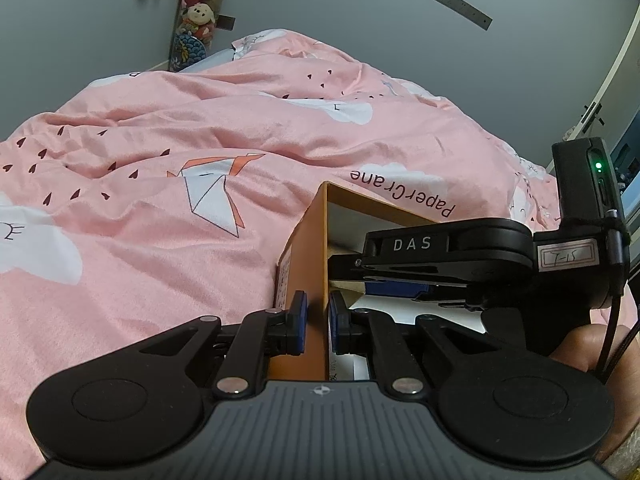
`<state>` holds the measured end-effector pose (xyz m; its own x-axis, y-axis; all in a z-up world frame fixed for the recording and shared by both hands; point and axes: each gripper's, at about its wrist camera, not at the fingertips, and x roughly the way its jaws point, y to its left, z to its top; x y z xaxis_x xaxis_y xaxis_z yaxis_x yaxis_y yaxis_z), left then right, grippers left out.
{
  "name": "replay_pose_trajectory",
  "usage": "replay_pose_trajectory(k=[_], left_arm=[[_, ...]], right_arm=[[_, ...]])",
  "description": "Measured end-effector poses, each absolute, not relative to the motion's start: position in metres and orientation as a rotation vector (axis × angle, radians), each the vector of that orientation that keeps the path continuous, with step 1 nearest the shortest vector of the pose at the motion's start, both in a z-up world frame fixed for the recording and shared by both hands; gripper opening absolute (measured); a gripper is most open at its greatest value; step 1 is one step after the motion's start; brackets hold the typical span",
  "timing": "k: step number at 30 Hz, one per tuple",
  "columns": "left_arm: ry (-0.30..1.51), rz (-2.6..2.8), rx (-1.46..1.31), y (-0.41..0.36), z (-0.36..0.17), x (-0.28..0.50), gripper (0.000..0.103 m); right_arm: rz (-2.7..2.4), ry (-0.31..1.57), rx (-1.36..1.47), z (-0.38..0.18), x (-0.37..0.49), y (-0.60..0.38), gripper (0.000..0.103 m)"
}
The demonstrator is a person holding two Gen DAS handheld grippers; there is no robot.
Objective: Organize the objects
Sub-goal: 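Lower the gold box onto the white box and open the right gripper, then withdraw both grippers from the orange box back toward the remaining items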
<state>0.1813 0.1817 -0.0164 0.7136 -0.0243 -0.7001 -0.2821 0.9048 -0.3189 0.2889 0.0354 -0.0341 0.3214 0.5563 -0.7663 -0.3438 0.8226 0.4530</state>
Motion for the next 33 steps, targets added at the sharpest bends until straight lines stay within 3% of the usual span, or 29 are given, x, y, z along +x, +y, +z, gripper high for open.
replay_pose_trajectory(k=[12, 16, 19, 25, 33], left_arm=[[0.713, 0.187, -0.345, 0.165, 0.0, 0.164, 0.012], [0.707, 0.177, -0.351, 0.163, 0.003, 0.153, 0.013], [0.699, 0.178, -0.358, 0.162, 0.007, 0.148, 0.012], [0.678, 0.191, -0.37, 0.163, 0.016, 0.139, 0.012], [0.648, 0.167, -0.338, 0.149, 0.035, 0.12, 0.013]], right_arm=[[0.538, 1.108, 0.053, -0.022, 0.259, 0.025, 0.042], [0.484, 1.189, -0.037, -0.043, 0.249, 0.021, 0.03], [0.508, 1.256, -0.052, -0.055, 0.244, 0.026, 0.03], [0.541, 1.278, -0.079, -0.059, 0.24, 0.041, 0.003], [0.58, 1.198, -0.097, -0.034, 0.223, 0.022, 0.007]])
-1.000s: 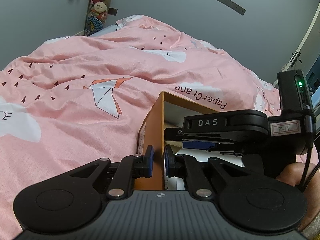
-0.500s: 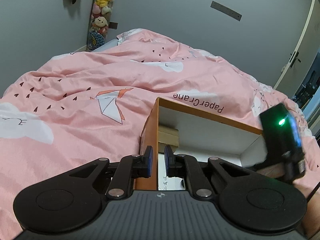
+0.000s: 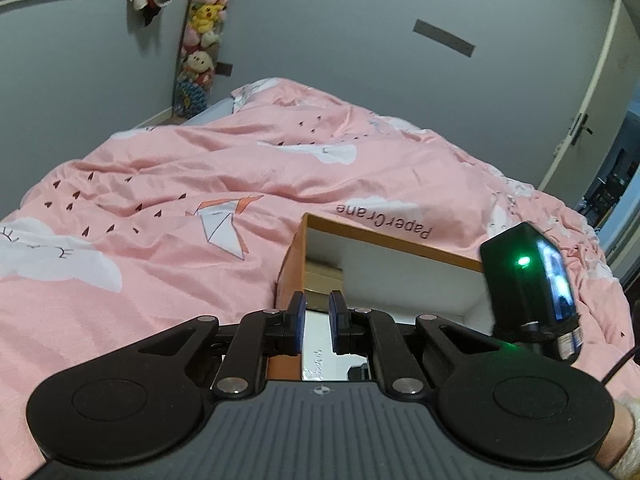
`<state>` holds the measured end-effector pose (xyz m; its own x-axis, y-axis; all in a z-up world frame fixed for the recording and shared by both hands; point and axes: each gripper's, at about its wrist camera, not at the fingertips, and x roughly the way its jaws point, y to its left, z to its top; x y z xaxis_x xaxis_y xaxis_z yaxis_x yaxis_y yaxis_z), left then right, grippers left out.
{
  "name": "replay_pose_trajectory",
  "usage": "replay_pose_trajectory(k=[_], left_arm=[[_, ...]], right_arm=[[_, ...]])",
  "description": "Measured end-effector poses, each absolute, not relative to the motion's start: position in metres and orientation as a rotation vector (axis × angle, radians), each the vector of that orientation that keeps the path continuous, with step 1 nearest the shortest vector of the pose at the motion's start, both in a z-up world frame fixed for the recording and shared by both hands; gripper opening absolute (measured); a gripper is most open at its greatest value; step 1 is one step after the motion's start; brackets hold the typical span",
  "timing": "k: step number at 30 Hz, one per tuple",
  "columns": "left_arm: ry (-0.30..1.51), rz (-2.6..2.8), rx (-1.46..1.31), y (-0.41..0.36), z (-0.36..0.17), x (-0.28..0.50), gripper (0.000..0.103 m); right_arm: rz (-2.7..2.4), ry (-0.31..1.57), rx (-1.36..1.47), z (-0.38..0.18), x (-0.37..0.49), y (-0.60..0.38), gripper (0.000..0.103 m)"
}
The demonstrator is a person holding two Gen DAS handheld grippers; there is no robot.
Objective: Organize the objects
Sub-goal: 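Withdraw both grippers from the orange box back toward the remaining items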
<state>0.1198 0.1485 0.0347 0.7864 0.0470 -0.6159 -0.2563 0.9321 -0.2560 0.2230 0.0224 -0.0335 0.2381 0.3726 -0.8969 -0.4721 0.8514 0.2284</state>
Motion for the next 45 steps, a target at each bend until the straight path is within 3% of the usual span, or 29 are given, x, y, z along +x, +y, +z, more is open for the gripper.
replay_pose_trajectory(k=[3, 6, 12, 17, 20, 31, 37, 45], left_arm=[[0.627, 0.135, -0.325, 0.137, 0.044, 0.108, 0.012], [0.601, 0.092, -0.306, 0.123, 0.053, 0.092, 0.013], [0.594, 0.045, -0.224, 0.09, 0.06, 0.063, 0.018], [0.598, 0.025, -0.08, 0.075, 0.053, 0.037, 0.021], [0.601, 0.065, 0.071, 0.078, 0.042, 0.022, 0.024], [0.73, 0.174, 0.513, 0.134, 0.004, -0.017, 0.027], [0.873, 0.178, 0.529, 0.16, -0.017, -0.014, 0.029], [0.741, 0.115, 0.397, 0.144, 0.011, -0.01, 0.03]], right_arm=[[0.621, 1.064, -0.103, -0.004, 0.198, 0.006, 0.012], [0.645, 0.934, -0.109, 0.023, 0.169, -0.016, 0.034], [0.66, 0.788, -0.078, 0.046, 0.115, -0.057, 0.038], [0.622, 0.68, -0.106, 0.041, 0.065, -0.093, 0.056], [0.593, 0.661, -0.084, 0.034, 0.042, -0.119, 0.061], [0.404, 0.675, -0.02, 0.007, 0.003, -0.174, 0.069], [0.389, 0.72, -0.039, -0.004, 0.0, -0.168, 0.069], [0.432, 0.74, -0.078, -0.008, -0.005, -0.157, 0.07]])
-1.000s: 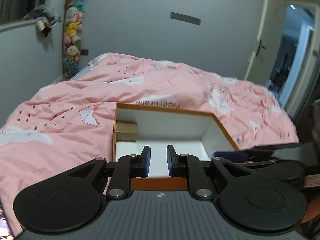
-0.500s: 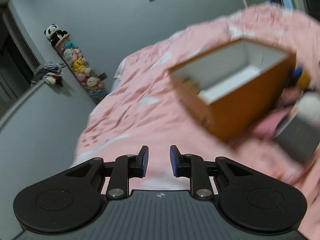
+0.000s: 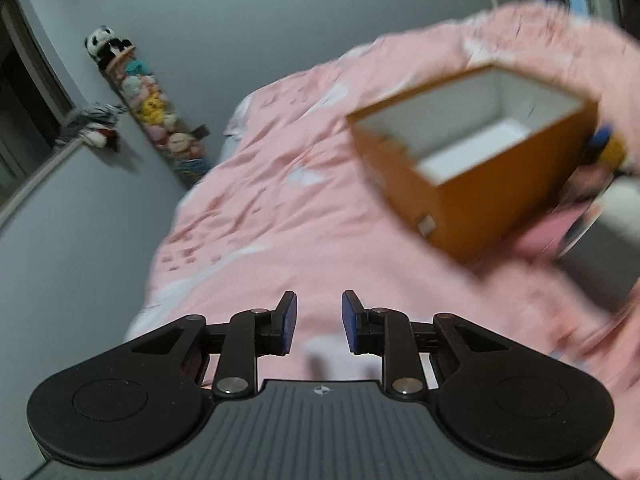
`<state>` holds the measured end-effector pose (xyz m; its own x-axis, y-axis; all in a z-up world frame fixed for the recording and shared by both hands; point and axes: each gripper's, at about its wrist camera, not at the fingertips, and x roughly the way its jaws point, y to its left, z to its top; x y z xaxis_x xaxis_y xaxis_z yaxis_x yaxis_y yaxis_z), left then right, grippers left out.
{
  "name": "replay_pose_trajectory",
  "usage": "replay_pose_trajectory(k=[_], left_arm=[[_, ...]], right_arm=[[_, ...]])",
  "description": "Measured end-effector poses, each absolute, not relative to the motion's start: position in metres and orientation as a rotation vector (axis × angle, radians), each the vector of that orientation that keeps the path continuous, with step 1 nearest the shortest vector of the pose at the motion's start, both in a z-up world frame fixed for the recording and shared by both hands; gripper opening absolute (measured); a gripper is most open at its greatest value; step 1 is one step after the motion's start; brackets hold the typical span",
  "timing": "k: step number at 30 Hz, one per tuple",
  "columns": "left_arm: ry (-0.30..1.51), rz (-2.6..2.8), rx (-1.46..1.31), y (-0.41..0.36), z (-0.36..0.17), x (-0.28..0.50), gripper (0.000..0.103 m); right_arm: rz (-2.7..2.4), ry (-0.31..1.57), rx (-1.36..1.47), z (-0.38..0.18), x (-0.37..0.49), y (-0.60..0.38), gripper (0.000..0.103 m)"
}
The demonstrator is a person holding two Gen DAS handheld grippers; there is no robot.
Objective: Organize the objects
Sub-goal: 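Withdraw both grippers from the orange box back toward the remaining items, then grasp the dark grey gold-lettered box with the left gripper while the right gripper approaches the maroon box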
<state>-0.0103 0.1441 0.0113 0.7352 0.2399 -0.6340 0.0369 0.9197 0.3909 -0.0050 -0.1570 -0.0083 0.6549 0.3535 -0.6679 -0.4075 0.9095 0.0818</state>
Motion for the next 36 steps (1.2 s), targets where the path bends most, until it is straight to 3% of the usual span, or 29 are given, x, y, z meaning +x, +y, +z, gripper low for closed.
replay_pose_trajectory(k=[7, 15, 17, 19, 23, 27, 36], left_arm=[[0.725, -0.041, 0.227, 0.102, 0.01, -0.001, 0.034], [0.8, -0.217, 0.084, 0.063, -0.016, 0.013, 0.035], [0.841, -0.259, 0.019, 0.057, -0.024, 0.02, 0.041], [0.897, -0.26, -0.054, 0.055, -0.033, 0.028, 0.051], [0.975, -0.241, -0.148, 0.055, -0.049, 0.039, 0.052], [1.034, -0.217, -0.24, 0.062, -0.063, 0.045, 0.053], [1.091, -0.232, -0.399, 0.066, -0.089, 0.057, 0.08]], right_arm=[[0.494, 0.832, -0.079, -0.021, -0.004, -0.146, 0.067], [0.539, 0.92, -0.084, -0.033, 0.001, -0.134, 0.05], [0.529, 0.921, -0.099, -0.033, 0.003, -0.132, 0.041], [0.526, 0.943, -0.104, -0.036, 0.006, -0.131, 0.04], [0.535, 1.0, -0.104, -0.048, 0.01, -0.128, 0.025], [0.549, 1.018, -0.096, -0.054, 0.012, -0.126, 0.023], [0.573, 1.082, -0.093, -0.071, 0.017, -0.121, 0.014]])
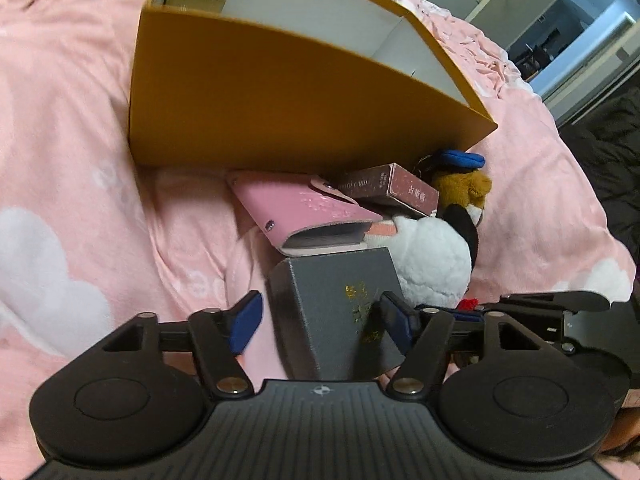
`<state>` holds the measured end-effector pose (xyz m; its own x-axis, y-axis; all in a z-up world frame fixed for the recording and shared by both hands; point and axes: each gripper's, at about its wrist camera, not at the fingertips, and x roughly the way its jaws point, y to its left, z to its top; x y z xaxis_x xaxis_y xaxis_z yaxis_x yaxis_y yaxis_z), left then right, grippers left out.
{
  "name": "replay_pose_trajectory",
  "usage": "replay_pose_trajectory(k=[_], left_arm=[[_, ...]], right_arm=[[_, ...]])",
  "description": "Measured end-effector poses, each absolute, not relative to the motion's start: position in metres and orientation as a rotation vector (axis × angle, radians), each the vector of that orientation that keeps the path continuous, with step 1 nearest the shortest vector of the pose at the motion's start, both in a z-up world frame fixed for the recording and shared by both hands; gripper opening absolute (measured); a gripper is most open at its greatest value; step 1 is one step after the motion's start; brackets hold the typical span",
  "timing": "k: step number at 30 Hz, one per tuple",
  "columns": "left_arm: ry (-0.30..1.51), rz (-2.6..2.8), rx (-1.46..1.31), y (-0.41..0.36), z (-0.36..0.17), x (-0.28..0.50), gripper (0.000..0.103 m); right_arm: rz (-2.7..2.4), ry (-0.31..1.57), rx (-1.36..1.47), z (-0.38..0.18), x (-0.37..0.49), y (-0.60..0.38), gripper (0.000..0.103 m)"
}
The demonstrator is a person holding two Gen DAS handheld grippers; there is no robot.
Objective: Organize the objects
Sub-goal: 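Grasp the dark grey gold-lettered box with the left gripper while the right gripper approaches the maroon box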
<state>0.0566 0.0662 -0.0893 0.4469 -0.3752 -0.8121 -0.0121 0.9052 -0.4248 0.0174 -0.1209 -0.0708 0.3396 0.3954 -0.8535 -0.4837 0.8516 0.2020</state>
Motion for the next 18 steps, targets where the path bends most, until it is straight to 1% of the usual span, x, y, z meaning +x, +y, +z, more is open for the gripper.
replay_pose_trajectory(k=[6, 7, 9, 11, 12, 14, 18], left_arm=[[1.102, -0.26, -0.441, 0.061, -0.101, 0.061, 0.084], [1.103, -0.258, -0.443, 0.06, -0.102, 0.061, 0.084], [1.098, -0.255, -0.453, 0.062, -0.102, 0.06, 0.081], [1.078, -0.241, -0.472, 0.067, -0.097, 0.056, 0.068], [1.066, -0.235, -0.484, 0.07, -0.094, 0.053, 0.064], [1.044, -0.238, -0.504, 0.076, -0.089, 0.049, 0.053], [0.99, -0.265, -0.518, 0.081, -0.074, 0.041, 0.044]], right_arm=[[0.574, 1.097, -0.085, -0.074, 0.019, -0.122, 0.013], [0.571, 1.101, -0.085, -0.075, 0.019, -0.122, 0.013], [0.569, 1.104, -0.08, -0.075, 0.019, -0.123, 0.013], [0.568, 1.098, -0.083, -0.074, 0.019, -0.124, 0.013], [0.567, 1.093, -0.084, -0.073, 0.019, -0.124, 0.013], [0.561, 1.081, -0.095, -0.068, 0.017, -0.125, 0.013], [0.579, 1.028, -0.112, -0.051, 0.017, -0.127, 0.014]])
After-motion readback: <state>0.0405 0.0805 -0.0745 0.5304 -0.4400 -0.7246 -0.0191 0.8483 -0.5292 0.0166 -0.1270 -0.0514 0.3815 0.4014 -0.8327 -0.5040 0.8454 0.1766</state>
